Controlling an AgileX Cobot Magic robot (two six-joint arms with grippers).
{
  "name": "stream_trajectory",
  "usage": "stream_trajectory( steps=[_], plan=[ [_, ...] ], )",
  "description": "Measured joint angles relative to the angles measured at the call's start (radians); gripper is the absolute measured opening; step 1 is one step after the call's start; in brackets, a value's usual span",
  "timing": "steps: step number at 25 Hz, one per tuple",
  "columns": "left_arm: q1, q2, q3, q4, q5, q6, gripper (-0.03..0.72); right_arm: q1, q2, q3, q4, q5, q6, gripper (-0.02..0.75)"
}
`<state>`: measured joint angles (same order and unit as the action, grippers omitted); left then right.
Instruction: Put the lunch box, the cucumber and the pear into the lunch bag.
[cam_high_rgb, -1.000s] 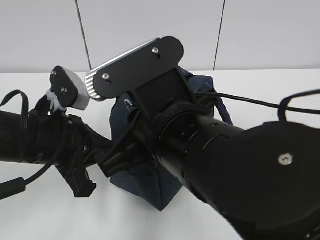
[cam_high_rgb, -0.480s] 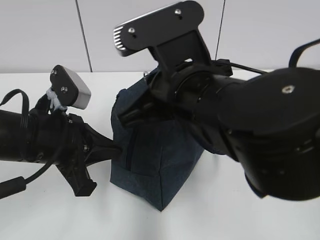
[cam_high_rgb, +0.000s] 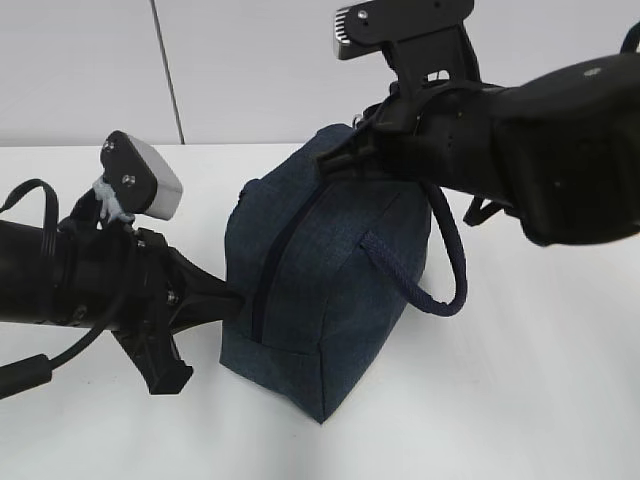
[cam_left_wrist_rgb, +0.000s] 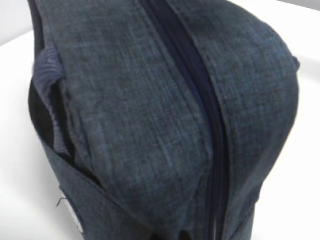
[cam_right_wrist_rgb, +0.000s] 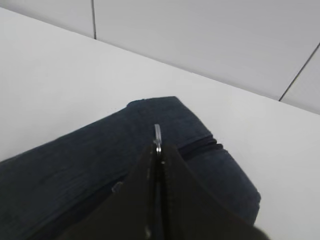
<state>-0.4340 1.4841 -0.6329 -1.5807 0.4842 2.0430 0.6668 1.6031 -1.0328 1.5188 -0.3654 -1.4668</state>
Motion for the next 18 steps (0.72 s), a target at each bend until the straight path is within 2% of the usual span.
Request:
stream_trajectory(
  steps=[6, 12, 15, 18],
  plan=[
    [0.0, 0.0, 0.0, 0.003, 0.0, 0.0, -0.023, -0.159, 0.115, -0.127, 0.027, 0.116, -0.021, 0.006],
    [0.0, 0.0, 0.0, 0.003, -0.001, 0.0, -0.023, -0.38, 0.286, -0.223, 0.257, 0.402, -0.013, 0.006],
    [0.0, 0.0, 0.0, 0.003, -0.003, 0.0, -0.023, -0.454, 0.351, -0.234, 0.285, 0.544, 0.069, 0.006],
    [0.0, 0.0, 0.0, 0.003, -0.008, -0.002, -0.023, -0.483, 0.361, -0.234, 0.285, 0.611, 0.099, 0.007]
  ],
)
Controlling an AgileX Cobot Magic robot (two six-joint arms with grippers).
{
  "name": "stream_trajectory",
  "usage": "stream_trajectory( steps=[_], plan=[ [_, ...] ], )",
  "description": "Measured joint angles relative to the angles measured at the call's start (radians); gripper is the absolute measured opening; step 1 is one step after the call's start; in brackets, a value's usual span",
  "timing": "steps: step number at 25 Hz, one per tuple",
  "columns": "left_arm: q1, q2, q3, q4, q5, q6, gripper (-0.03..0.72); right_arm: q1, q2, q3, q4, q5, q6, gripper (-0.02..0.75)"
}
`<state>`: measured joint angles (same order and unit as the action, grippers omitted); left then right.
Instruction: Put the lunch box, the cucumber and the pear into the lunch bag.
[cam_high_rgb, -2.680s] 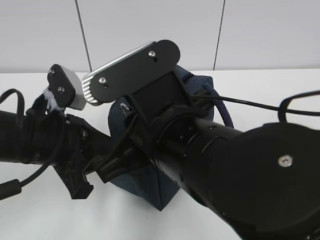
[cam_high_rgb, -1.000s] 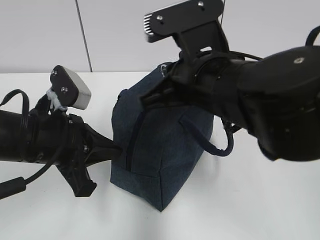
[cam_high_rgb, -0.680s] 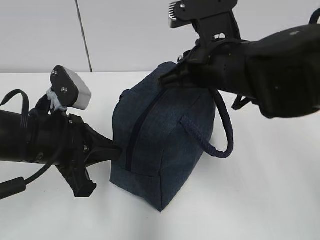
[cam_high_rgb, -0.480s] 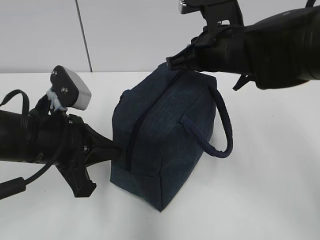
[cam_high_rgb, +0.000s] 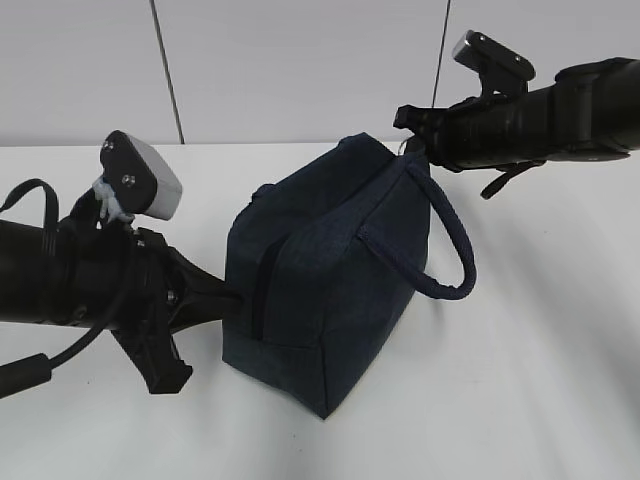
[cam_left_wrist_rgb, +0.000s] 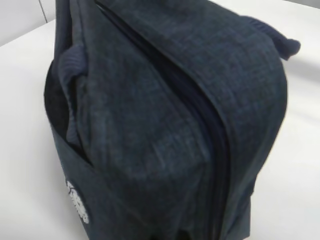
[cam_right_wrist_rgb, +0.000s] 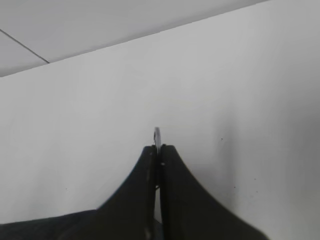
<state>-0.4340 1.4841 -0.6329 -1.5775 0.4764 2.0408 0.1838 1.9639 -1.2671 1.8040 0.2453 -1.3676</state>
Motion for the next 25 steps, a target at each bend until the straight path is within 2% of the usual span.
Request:
stream_trajectory(
  steps=[1, 3, 5, 7, 9, 11, 14, 17, 19, 22, 25],
  plan=[
    [0.0, 0.0, 0.0, 0.0, -0.006, -0.011, -0.016, -0.005, 0.0, 0.0, -0.006, 0.012, 0.004, 0.019],
    [0.0, 0.0, 0.0, 0.007, -0.032, -0.046, 0.025, -0.016, -0.007, 0.0, -0.036, 0.021, 0.005, 0.104],
    [0.0, -0.002, 0.0, 0.031, -0.052, -0.107, 0.127, -0.025, -0.028, 0.0, -0.077, 0.029, 0.006, 0.281],
    [0.0, -0.019, 0.0, 0.073, -0.071, -0.183, 0.26, -0.031, -0.061, 0.0, -0.136, 0.035, 0.006, 0.448],
    [0.0, -0.048, 0.0, 0.126, -0.076, -0.266, 0.347, -0.031, -0.109, 0.0, -0.193, 0.041, 0.006, 0.543],
    [0.0, -0.094, 0.0, 0.214, -0.075, -0.378, 0.377, -0.031, -0.155, 0.0, -0.255, 0.083, 0.009, 0.557],
    [0.0, -0.178, 0.0, 0.416, -0.067, -0.634, 0.362, -0.031, -0.237, 0.005, -0.421, 0.166, 0.117, 0.536],
    [0.0, -0.276, 0.0, 0.694, -0.034, -0.969, 0.344, -0.031, -0.329, 0.032, -0.712, 0.263, 0.371, 0.506],
    [0.0, -0.35, 0.0, 0.868, 0.003, -1.164, 0.34, -0.031, -0.394, 0.063, -0.964, 0.341, 0.588, 0.499],
    [0.0, -0.462, 0.0, 1.056, 0.081, -1.417, 0.34, -0.031, -0.5, 0.145, -1.286, 0.438, 0.895, 0.496],
    [0.0, -0.588, 0.0, 1.205, 0.157, -1.62, 0.34, -0.031, -0.652, 0.276, -1.498, 0.496, 1.104, 0.48]
  ],
)
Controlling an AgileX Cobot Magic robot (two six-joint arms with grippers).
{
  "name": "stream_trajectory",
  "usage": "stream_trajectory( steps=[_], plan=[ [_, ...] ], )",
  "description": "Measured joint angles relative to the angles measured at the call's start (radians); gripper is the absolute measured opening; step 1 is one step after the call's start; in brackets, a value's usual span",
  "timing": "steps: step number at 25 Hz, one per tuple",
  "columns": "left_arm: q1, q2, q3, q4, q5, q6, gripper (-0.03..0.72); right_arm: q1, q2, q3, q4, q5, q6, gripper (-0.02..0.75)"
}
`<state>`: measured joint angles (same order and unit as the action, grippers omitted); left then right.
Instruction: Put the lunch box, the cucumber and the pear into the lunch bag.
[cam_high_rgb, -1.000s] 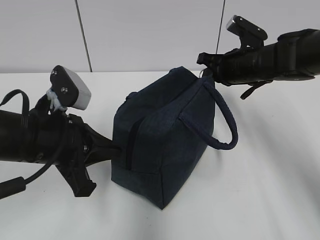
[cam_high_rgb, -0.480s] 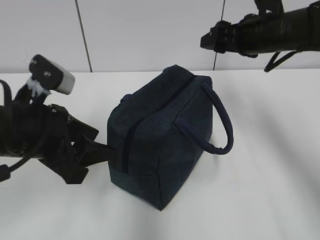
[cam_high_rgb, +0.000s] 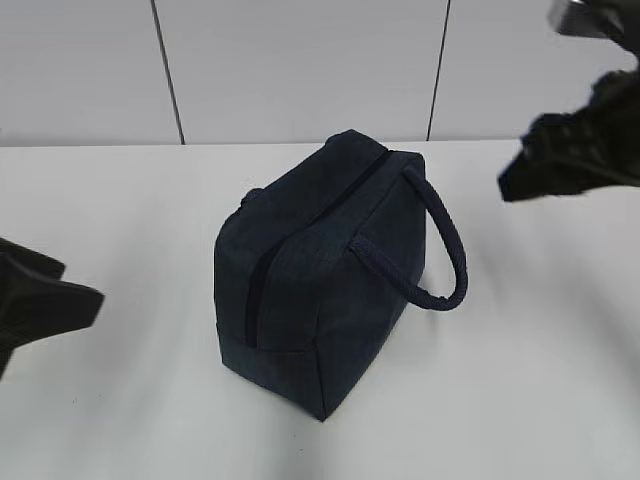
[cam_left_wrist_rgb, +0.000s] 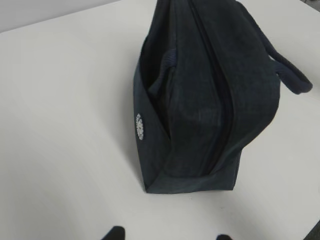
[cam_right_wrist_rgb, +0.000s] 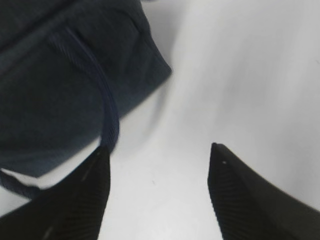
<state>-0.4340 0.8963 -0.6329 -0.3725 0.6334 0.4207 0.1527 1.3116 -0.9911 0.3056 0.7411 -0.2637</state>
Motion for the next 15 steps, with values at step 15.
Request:
stream_trajectory(
  steps=[15],
  plan=[
    [0.0, -0.611, 0.0, 0.385, 0.494, -0.401, 0.33, 0.0, -0.71, 0.318, -0.244, 0.389, 0.15, 0.449]
  ],
)
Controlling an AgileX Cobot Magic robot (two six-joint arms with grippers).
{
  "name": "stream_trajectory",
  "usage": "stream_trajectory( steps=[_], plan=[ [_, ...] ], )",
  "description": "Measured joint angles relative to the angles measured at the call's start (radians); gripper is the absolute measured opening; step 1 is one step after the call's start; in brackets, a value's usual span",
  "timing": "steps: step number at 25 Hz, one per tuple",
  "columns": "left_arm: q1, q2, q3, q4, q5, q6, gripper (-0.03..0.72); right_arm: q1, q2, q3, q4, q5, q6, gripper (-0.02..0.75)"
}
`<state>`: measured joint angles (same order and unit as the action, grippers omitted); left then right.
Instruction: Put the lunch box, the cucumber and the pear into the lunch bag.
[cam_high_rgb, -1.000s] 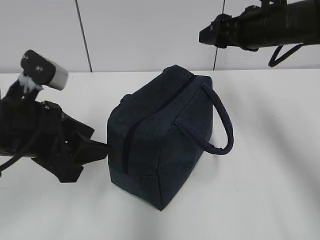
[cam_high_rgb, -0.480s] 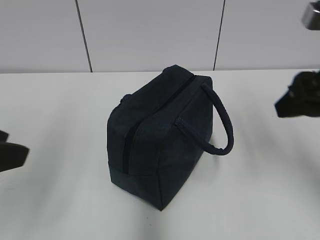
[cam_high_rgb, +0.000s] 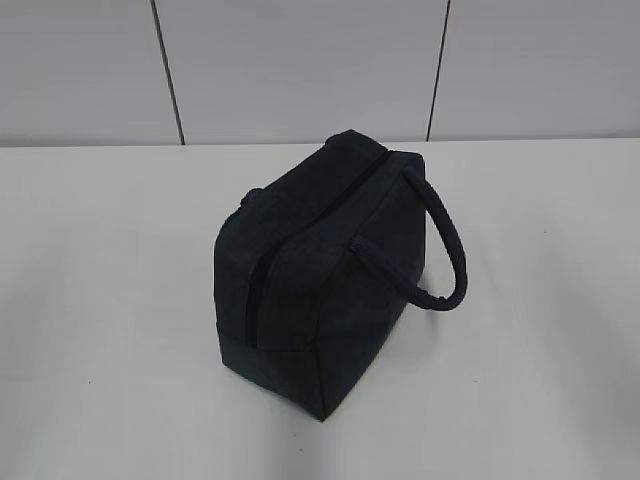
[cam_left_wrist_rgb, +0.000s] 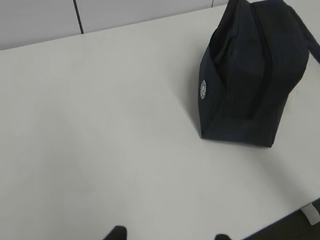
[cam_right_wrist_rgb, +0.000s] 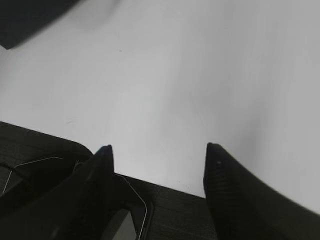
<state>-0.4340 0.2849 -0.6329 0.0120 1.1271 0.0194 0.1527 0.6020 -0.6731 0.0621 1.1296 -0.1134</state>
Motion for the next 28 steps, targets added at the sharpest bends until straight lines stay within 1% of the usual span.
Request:
stream_trajectory(
  steps=[3, 7, 11, 16, 21, 28],
  plan=[
    [0.0, -0.058, 0.028, 0.01, 0.009, -0.003, 0.328, 0.0, -0.097, 0.049, -0.018, 0.014, 0.018, 0.449],
    [0.0, -0.121, 0.105, 0.022, -0.007, -0.003, 0.326, 0.0, -0.23, 0.115, -0.049, 0.032, 0.016, 0.449],
    [0.0, -0.153, 0.114, 0.019, -0.019, -0.003, 0.316, 0.0, -0.362, 0.167, -0.081, 0.028, 0.001, 0.449],
    [0.0, -0.16, 0.114, 0.019, -0.02, -0.003, 0.312, 0.0, -0.49, 0.173, -0.097, 0.022, -0.003, 0.449],
    [0.0, -0.161, 0.114, 0.019, -0.02, -0.003, 0.302, 0.0, -0.546, 0.173, -0.101, 0.02, -0.005, 0.449],
    [0.0, -0.161, 0.114, 0.019, -0.02, -0.003, 0.29, 0.0, -0.547, 0.173, -0.101, 0.02, -0.005, 0.449]
  ],
)
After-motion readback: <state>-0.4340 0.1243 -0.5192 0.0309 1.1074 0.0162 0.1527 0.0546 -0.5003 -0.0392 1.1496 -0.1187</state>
